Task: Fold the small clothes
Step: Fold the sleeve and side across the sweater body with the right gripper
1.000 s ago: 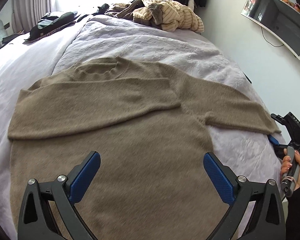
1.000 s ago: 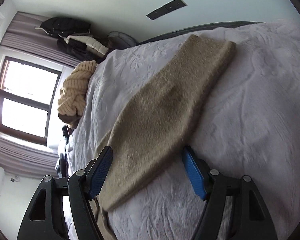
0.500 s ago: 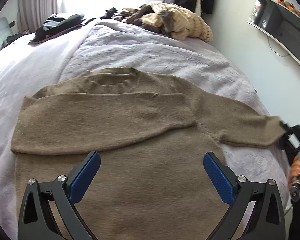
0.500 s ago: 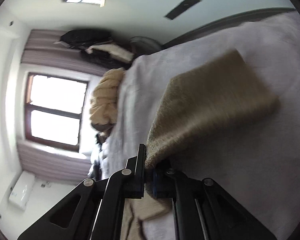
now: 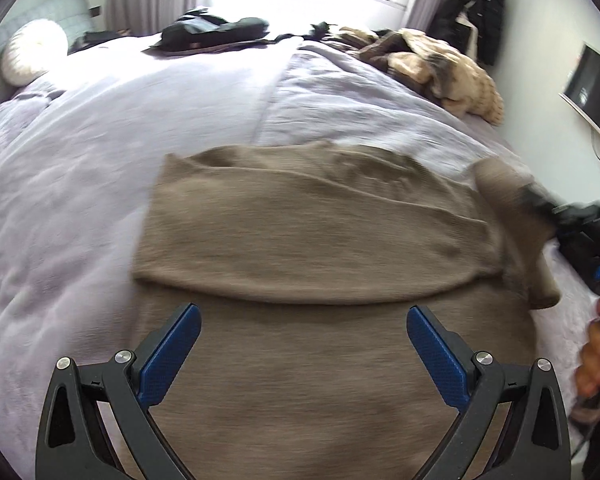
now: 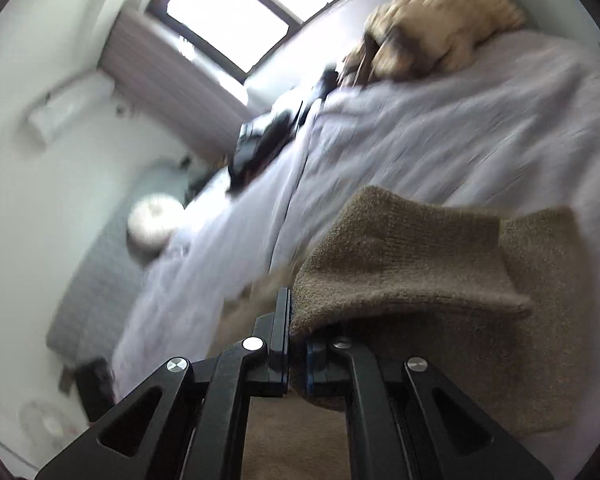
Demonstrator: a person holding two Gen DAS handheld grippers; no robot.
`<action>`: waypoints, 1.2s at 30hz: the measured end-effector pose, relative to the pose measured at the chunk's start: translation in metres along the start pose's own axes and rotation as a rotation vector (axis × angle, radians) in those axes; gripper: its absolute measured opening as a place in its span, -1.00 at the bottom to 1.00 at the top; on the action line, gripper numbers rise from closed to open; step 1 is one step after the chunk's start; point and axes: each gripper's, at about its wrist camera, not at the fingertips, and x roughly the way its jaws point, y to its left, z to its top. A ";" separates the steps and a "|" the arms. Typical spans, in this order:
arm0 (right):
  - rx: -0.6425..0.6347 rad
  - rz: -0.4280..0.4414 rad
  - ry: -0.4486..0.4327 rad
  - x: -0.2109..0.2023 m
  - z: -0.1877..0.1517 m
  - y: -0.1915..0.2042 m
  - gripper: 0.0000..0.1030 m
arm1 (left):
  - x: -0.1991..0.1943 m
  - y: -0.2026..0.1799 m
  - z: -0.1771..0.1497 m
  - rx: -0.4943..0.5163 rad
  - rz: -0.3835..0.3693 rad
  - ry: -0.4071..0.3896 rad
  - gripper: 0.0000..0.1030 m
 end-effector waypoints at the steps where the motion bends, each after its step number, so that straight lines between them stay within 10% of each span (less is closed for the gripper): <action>1: 0.001 -0.014 0.051 0.027 -0.007 0.004 -0.88 | 0.000 0.008 0.000 -0.010 0.005 0.001 1.00; 5: 0.043 -0.108 0.181 0.083 -0.029 -0.003 -0.80 | -0.002 0.040 -0.004 -0.039 0.018 -0.001 1.00; 9: 0.152 -0.091 0.149 0.072 -0.031 -0.017 0.26 | -0.001 0.061 -0.007 -0.046 0.022 -0.013 1.00; 13: 0.279 -0.138 0.018 0.049 -0.023 -0.035 0.26 | 0.000 0.074 -0.009 -0.064 0.005 -0.012 1.00; 16: 0.301 -0.176 -0.012 0.052 -0.006 -0.037 -0.86 | -0.006 0.084 -0.010 -0.078 -0.002 -0.023 1.00; 26: -0.377 -0.285 0.219 0.136 -0.039 0.087 -0.70 | -0.013 0.122 -0.012 -0.129 0.042 -0.023 1.00; 30: -0.394 -0.298 0.287 0.143 -0.058 0.090 0.13 | -0.010 0.118 -0.010 -0.108 0.022 -0.008 1.00; 36: -0.118 -0.200 0.227 0.070 -0.058 0.050 0.21 | 0.011 0.088 0.007 -0.078 -0.163 0.040 1.00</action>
